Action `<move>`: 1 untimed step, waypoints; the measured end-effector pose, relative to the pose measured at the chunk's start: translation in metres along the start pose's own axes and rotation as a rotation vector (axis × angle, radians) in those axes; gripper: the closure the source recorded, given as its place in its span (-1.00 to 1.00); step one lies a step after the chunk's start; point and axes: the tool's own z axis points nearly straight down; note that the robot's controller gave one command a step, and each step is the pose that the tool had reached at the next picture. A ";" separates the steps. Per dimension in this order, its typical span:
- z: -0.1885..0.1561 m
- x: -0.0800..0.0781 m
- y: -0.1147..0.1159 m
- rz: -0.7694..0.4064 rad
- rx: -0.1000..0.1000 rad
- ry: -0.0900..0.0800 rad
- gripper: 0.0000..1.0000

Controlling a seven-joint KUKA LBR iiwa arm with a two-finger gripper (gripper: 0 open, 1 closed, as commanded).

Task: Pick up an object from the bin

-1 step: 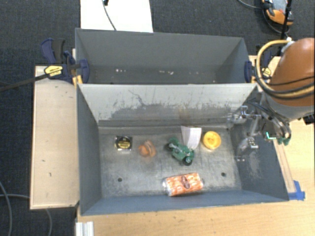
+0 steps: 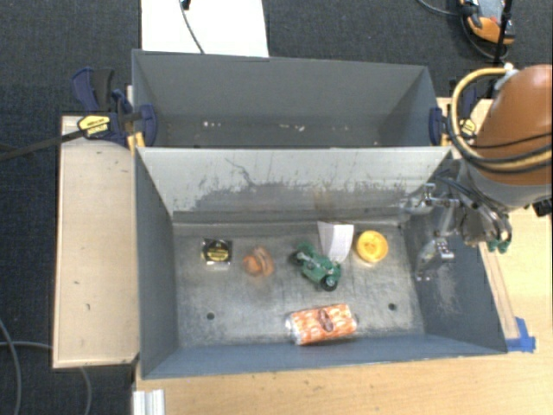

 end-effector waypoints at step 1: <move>0.079 -0.033 0.000 -0.067 0.001 -0.005 -1.00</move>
Offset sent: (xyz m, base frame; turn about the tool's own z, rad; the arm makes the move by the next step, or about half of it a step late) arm 0.0673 -0.0126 -0.0876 0.1276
